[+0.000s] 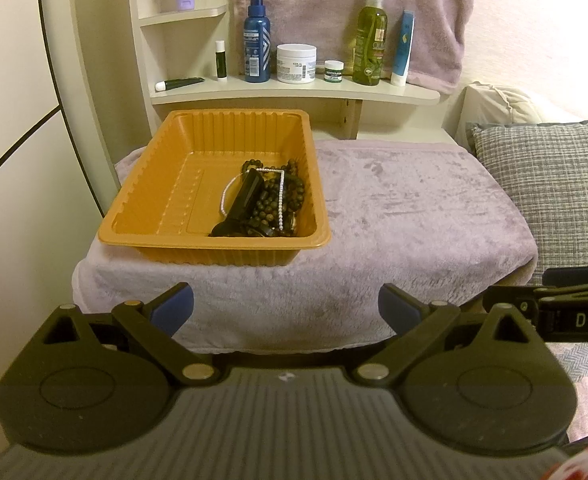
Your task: Organize jewelry
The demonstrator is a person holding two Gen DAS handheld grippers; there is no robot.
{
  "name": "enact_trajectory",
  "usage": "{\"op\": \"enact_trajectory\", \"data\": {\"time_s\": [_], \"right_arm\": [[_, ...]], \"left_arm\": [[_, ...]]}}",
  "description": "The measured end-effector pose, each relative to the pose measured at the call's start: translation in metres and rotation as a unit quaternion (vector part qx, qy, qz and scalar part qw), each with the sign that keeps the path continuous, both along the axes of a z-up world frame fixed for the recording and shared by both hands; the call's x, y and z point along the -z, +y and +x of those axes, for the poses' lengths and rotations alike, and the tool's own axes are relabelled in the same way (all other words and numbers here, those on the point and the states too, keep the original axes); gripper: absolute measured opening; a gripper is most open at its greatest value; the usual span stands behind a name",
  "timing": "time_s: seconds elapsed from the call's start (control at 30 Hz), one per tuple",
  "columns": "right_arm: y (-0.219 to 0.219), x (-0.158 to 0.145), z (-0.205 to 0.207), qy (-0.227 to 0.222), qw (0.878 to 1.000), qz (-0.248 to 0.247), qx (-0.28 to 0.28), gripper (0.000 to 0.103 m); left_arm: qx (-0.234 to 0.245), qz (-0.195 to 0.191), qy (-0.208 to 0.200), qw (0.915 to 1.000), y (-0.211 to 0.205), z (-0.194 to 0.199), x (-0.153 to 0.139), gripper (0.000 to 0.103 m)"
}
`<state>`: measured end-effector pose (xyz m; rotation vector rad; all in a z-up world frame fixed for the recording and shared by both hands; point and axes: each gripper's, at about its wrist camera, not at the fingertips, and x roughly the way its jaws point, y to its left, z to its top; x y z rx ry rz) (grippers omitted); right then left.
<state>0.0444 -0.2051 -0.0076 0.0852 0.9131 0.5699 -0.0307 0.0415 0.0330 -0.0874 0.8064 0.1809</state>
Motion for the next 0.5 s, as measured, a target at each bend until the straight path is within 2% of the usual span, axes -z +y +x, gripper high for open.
{"op": "enact_trajectory", "data": {"time_s": [0.5], "right_arm": [[0.0049,-0.0016,-0.0021,-0.002,1.0,0.0,0.0,0.085]], "left_arm": [[0.0,-0.003,-0.015,0.9999,0.0022,-0.0016,-0.0014,0.099]]}}
